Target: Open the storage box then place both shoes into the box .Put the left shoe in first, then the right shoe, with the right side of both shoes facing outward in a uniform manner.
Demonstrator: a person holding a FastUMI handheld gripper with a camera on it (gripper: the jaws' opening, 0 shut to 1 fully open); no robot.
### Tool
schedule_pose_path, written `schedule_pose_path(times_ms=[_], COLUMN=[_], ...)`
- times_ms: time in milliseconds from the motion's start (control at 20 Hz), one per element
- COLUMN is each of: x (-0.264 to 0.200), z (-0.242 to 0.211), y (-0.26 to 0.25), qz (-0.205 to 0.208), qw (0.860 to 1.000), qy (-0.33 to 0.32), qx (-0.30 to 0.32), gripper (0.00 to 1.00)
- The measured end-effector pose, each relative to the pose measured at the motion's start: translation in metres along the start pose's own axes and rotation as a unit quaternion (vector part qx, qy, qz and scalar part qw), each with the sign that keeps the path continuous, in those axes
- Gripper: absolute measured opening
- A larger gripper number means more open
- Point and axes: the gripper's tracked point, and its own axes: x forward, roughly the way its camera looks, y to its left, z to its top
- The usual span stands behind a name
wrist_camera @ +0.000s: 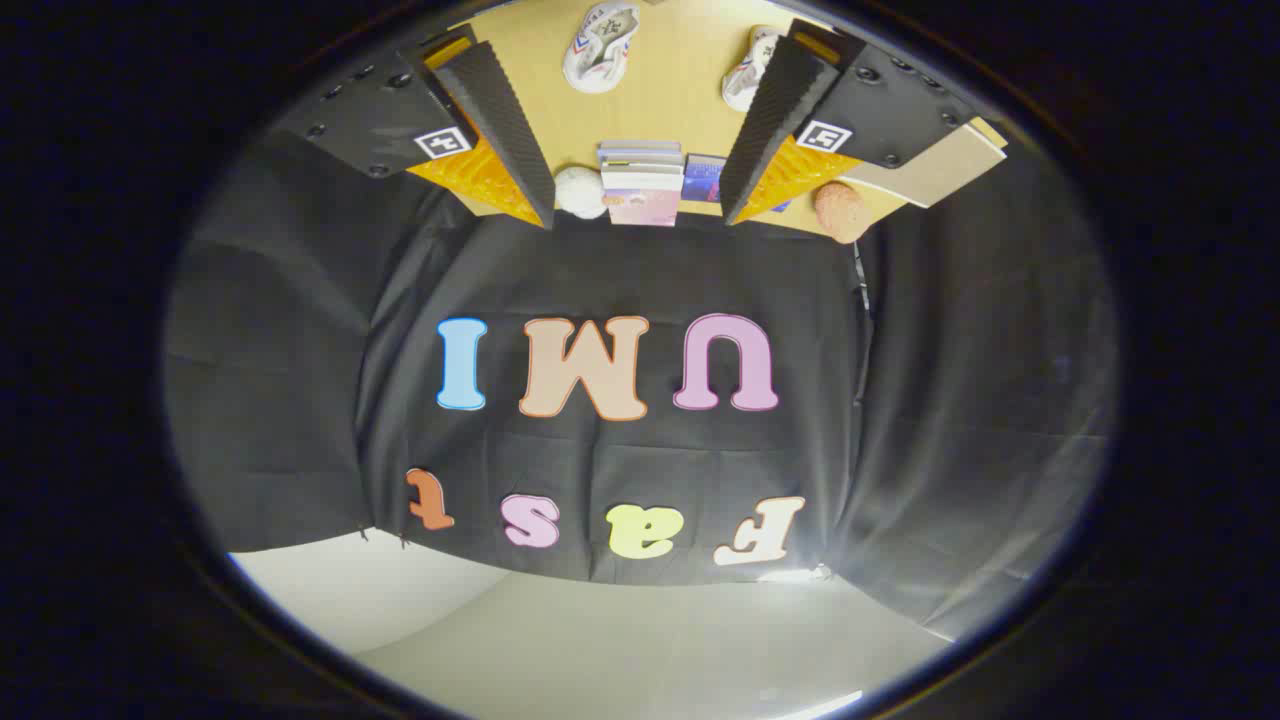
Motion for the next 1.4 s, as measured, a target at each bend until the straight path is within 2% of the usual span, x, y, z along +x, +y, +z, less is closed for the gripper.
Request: schedule_pose_path(times_ms=[600, 1000, 1200, 1400], x=[0.0, -0.009, -0.01, -0.009], z=[-0.004, -0.028, -0.053, -0.077], y=[0.002, 0.015, 0.026, 0.044], qz=[0.003, 0.029, 0.032, 0.041], qw=[1.0, 0.995, 0.979, 0.943], qy=[0.001, -0.008, 0.002, 0.008], qx=[0.003, 0.091, 0.202, 0.331], gripper=[1.0, 1.0, 0.99, 0.98])
